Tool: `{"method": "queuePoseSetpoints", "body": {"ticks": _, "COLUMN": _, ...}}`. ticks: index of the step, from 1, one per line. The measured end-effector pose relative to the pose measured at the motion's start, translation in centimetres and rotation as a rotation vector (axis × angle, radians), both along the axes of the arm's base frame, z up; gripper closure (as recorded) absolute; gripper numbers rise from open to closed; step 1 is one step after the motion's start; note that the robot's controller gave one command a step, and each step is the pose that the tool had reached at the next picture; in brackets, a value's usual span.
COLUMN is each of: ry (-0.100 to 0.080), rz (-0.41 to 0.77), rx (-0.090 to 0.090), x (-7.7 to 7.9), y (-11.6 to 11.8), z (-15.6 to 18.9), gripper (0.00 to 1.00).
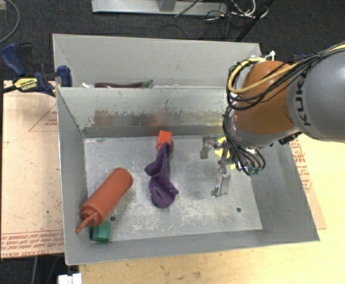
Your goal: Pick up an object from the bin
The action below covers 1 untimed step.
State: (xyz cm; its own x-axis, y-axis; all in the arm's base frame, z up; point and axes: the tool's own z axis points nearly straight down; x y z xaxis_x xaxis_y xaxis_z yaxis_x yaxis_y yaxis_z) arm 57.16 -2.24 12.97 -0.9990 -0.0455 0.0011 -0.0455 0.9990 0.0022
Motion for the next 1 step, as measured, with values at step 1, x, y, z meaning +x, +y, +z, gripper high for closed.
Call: {"method": "queuePoseSetpoints", "body": {"ticks": 1, "ry": -0.01, "rz": 0.031, "rx": -0.003, "x": 1.77, "y": 2.86, "z": 0.13, "gripper": 0.0}}
